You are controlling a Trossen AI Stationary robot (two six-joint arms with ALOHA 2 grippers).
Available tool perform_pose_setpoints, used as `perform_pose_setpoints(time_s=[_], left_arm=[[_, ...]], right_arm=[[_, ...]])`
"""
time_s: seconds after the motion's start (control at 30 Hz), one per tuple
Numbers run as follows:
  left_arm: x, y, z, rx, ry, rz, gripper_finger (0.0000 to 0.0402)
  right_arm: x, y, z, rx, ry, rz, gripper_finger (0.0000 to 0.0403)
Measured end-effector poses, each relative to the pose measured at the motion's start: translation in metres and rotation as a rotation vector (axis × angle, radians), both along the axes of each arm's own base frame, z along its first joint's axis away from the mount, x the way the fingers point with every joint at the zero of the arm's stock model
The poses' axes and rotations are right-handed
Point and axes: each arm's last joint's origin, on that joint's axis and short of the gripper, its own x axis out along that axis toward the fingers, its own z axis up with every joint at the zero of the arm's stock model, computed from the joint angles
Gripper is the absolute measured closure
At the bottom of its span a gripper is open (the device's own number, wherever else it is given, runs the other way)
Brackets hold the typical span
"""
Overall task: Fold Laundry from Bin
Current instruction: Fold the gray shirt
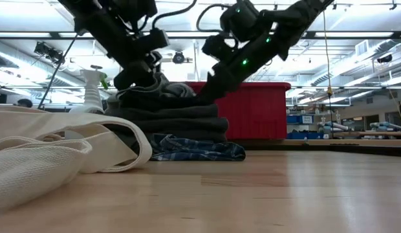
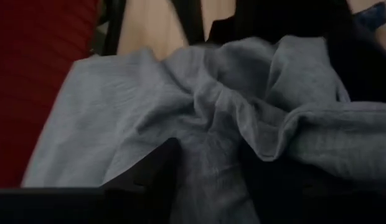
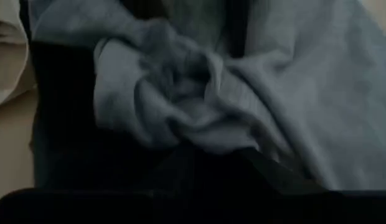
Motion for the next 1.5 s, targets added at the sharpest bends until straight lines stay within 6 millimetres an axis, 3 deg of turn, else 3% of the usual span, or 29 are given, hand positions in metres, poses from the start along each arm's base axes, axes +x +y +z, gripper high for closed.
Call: perform_pose_setpoints(time_s=[0.13, 0.27, 0.4, 0.57, 0.77, 0.93, 1.07, 1.17, 1.3, 1.5], left_arm=[[0.005, -0.001, -0.003, 0.01, 0.004, -0.042, 0.0221], [0.006, -0.006, 0.005, 0.032, -0.019, -0.076, 0.0221], [0.008, -0.011, 0.033, 0.066, -0.091, -0.104, 0.0221], [0.013, -0.017, 0.073, 0.112, -0.154, -0.155, 0.0221], [0.019, -0.016, 0.12, 0.211, -0.239, -0.222, 0.0221], [0.021, -0.02, 0.158, 0.201, -0.391, -0.346, 0.0222], [0.027, -0.024, 0.178, 0.165, -0.513, -0.518, 0.0222], [0.04, -0.022, 0.173, 0.125, -0.541, -0.603, 0.0222], [0.068, -0.022, 0.15, 0.107, -0.53, -0.672, 0.0222], [0.099, -0.024, 0.123, 0.128, -0.534, -0.694, 0.0222]], right_arm=[[0.01, -0.006, -0.007, 0.008, -0.089, 0.029, 0.0289], [0.019, -0.009, -0.006, 0.021, -0.202, 0.084, 0.0289], [0.02, -0.009, 0.006, -0.013, -0.291, 0.081, 0.0289], [0.013, -0.004, 0.038, -0.085, -0.399, 0.121, 0.0289], [-0.012, 0.014, 0.094, -0.225, -0.488, 0.147, 0.0289], [-0.052, 0.04, 0.144, -0.283, -0.534, 0.154, 0.0289], [-0.086, 0.067, 0.169, -0.251, -0.544, 0.236, 0.0289], [-0.111, 0.086, 0.18, -0.21, -0.524, 0.244, 0.0289], [-0.143, 0.109, 0.188, -0.18, -0.487, 0.176, 0.0289], [-0.169, 0.126, 0.178, -0.175, -0.371, -0.043, 0.0289]])
